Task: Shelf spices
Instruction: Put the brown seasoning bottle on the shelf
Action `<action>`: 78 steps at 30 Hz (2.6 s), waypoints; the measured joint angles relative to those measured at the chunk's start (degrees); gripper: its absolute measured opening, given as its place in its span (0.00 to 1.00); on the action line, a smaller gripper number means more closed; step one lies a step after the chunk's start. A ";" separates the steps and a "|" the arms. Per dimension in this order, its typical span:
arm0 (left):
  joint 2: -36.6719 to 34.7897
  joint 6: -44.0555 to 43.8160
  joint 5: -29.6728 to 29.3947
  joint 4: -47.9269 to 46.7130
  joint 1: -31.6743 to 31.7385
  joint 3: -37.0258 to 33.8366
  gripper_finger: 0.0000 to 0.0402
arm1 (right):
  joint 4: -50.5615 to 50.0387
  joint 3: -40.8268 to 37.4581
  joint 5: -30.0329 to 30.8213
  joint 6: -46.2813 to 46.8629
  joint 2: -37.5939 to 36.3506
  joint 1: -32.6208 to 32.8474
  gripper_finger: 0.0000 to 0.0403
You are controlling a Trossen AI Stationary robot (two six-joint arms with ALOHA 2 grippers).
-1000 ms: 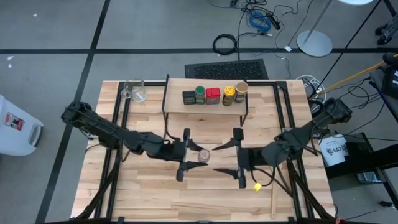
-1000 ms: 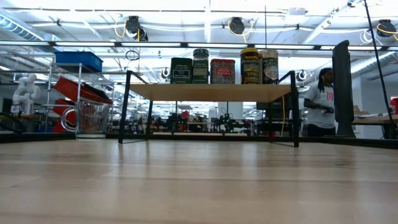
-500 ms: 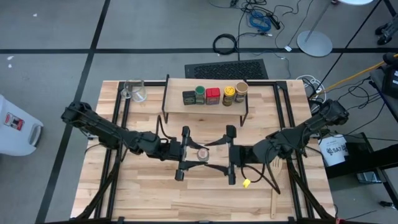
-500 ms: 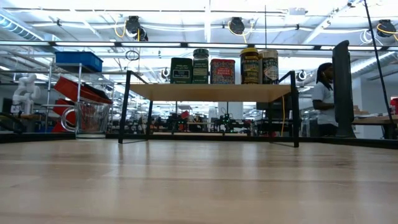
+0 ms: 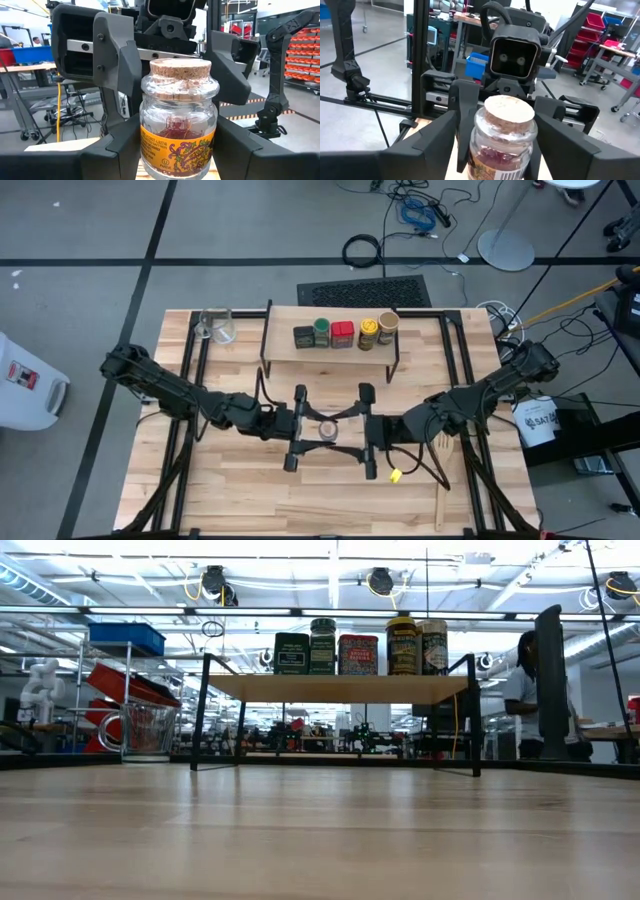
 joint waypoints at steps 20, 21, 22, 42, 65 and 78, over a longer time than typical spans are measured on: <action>0.02 -0.43 0.15 -1.12 0.02 0.00 0.55 | -0.99 0.00 -4.46 2.25 -0.04 -2.16 0.39; 0.02 -0.43 0.10 -1.16 0.03 0.00 0.56 | -1.03 0.00 -4.48 2.46 -0.04 -2.16 0.39; 0.02 -0.44 0.02 -1.16 0.04 0.00 0.58 | -1.04 0.00 -4.48 2.66 -0.04 -2.16 0.40; -6.73 -7.70 -4.66 -14.06 -1.40 0.00 0.78 | -2.69 0.00 -3.99 4.41 0.00 -2.83 0.40; -5.60 -7.91 -4.70 -13.32 -0.88 0.00 0.77 | -3.50 0.00 -4.46 6.27 0.00 -3.91 0.40; -4.95 -8.07 -5.57 -12.66 -0.30 0.00 0.77 | -3.26 0.02 -4.23 6.62 0.71 -4.37 0.40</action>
